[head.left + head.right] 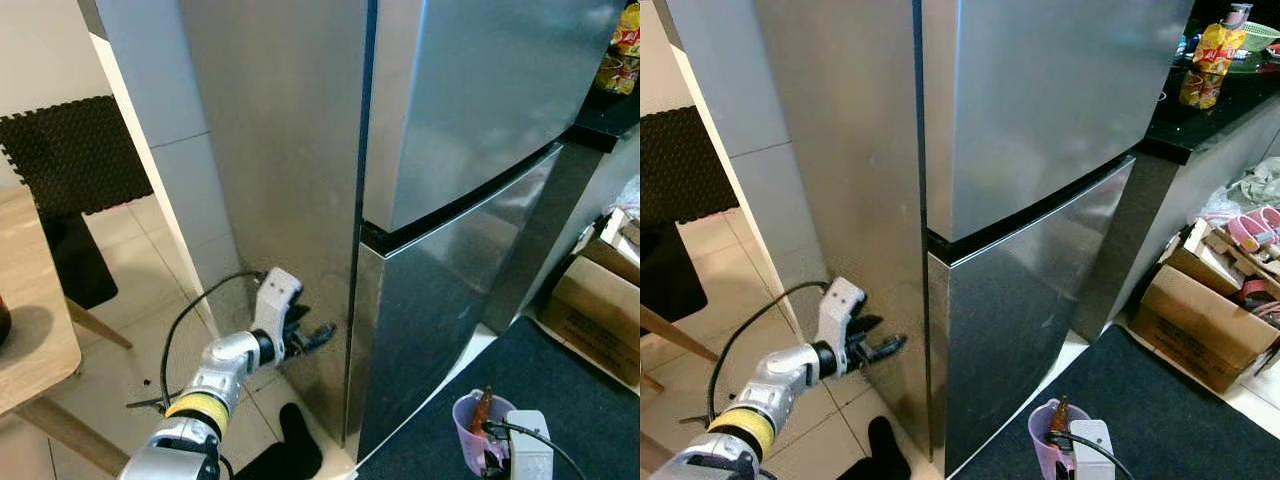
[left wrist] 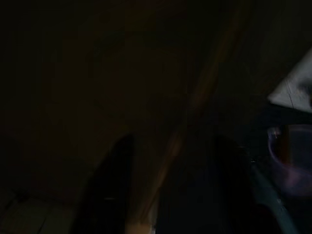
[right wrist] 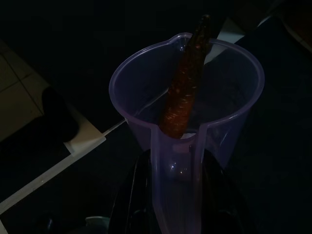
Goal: Restocking fridge
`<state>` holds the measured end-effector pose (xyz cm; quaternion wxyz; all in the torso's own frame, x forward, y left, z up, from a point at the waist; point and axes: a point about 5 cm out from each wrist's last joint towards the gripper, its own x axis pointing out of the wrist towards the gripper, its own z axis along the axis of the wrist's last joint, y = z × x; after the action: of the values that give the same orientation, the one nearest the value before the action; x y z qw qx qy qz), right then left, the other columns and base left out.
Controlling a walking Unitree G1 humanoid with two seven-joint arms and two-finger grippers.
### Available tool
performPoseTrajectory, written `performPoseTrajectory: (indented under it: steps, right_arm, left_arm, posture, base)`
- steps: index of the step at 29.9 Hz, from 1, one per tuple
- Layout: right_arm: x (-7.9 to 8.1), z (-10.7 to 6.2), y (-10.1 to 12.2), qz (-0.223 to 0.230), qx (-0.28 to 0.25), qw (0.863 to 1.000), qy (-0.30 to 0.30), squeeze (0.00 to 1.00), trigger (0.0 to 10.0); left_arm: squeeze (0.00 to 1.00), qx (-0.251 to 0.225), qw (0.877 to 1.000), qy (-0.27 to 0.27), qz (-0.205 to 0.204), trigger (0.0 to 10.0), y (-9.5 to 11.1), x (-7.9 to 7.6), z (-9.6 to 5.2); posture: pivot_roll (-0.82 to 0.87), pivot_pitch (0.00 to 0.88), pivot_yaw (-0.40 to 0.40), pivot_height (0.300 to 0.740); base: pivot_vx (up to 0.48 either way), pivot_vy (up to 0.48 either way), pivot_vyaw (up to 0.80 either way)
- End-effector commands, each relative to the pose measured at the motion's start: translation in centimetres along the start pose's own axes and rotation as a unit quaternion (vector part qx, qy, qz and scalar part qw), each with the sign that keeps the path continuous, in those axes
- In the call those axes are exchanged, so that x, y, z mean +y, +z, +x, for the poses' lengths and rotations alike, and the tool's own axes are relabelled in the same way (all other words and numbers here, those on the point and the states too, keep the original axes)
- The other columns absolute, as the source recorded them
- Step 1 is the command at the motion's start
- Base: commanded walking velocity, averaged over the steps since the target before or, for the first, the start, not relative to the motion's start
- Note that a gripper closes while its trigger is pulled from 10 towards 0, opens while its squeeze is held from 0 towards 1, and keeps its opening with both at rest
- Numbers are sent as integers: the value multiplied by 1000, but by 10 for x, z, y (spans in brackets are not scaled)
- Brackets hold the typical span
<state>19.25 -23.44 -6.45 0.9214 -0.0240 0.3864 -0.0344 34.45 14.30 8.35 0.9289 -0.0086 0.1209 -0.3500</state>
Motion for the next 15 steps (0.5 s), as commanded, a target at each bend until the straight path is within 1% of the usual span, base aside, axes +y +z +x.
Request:
performPoseTrajectory:
  steps: [1,4,6,9,13,15]
  right_arm:
    - [-1,1,4,0,-6,1000,-1,0,10000]
    - [-1,1,5,-1,-6,1000,-2,0,10000]
    - [-2,1,6,-2,-7,1000,-2,0,10000]
    - [-3,1,6,-4,-8,1000,-3,0,10000]
    - [-4,1,6,-5,-8,1000,-3,0,10000]
    - [-6,0,5,-6,-9,1000,-6,0,10000]
  left_arm:
    - [0,-5,1000,14,-13,0,2,0,4]
    - [0,-8,1000,16,-18,0,3,-1,6]
    - [0,-16,999,5,-28,0,6,-7,13]
    - [0,-22,999,-21,-34,0,10,-16,21]
    - [0,-23,999,-33,-36,0,12,-20,24]
    - [0,-22,998,-43,-32,0,17,-25,30]
  posture:
    - [-100,37,-18,740]
    - [-101,37,-19,740]
    - [-104,37,-22,740]
    - [-107,35,-21,740]
    - [-107,35,-21,740]
    - [-120,24,-14,740]
  base:
    - [0,0,0]
    - [0,0,0]
    - [0,0,0]
    - [0,0,0]
    - [0,0,0]
    - [0,0,0]
